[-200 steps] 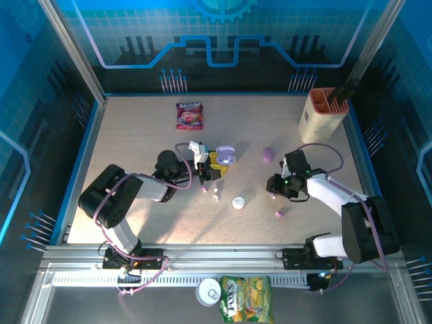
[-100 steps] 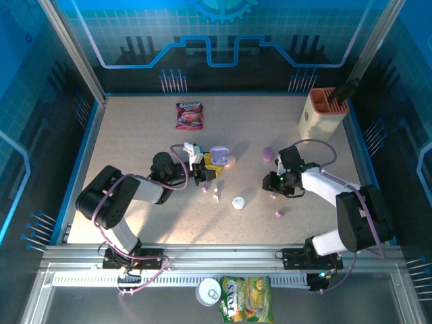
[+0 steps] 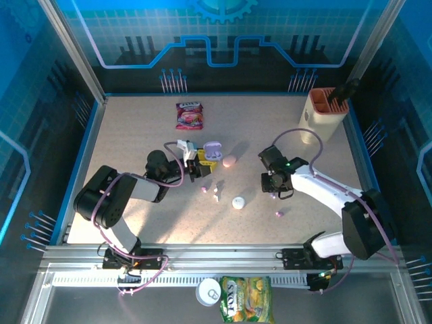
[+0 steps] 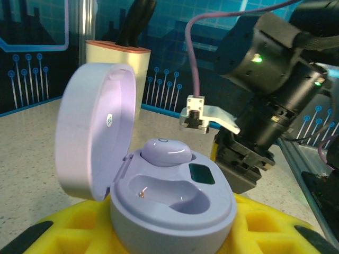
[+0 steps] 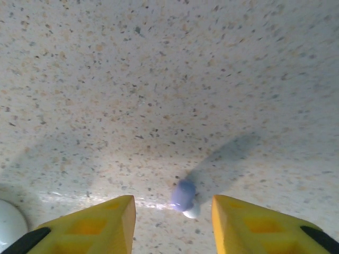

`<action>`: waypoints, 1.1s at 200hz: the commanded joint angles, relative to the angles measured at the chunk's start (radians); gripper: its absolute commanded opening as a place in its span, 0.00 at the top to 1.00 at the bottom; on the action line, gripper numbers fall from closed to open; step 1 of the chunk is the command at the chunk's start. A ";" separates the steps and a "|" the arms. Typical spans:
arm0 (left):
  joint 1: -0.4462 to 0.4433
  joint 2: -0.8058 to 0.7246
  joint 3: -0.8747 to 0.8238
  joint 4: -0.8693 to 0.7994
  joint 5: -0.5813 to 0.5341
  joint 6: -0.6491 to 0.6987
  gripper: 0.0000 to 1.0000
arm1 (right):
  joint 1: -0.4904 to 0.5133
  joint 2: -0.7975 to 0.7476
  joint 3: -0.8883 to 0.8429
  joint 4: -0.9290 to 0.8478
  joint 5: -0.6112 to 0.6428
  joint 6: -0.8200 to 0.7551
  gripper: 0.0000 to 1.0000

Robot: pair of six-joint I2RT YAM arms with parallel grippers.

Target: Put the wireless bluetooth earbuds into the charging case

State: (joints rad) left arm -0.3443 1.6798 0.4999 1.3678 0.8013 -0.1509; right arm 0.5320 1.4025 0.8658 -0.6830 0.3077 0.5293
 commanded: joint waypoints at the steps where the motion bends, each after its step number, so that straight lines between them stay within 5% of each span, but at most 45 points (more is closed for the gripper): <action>1: 0.021 -0.026 -0.004 0.035 0.010 0.019 0.63 | 0.064 0.074 0.062 -0.154 0.226 0.034 0.57; 99: 0.042 -0.025 0.022 0.034 0.065 -0.005 0.63 | 0.172 0.351 0.175 -0.197 0.281 0.075 0.66; 220: 0.044 -0.011 0.029 0.034 0.068 -0.003 0.63 | 0.184 0.362 0.165 -0.250 0.269 0.109 0.75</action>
State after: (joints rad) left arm -0.3103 1.6798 0.5022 1.3682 0.8360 -0.1562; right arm 0.6960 1.7748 1.0210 -0.8829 0.5652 0.6037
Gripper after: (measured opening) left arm 0.369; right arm 0.248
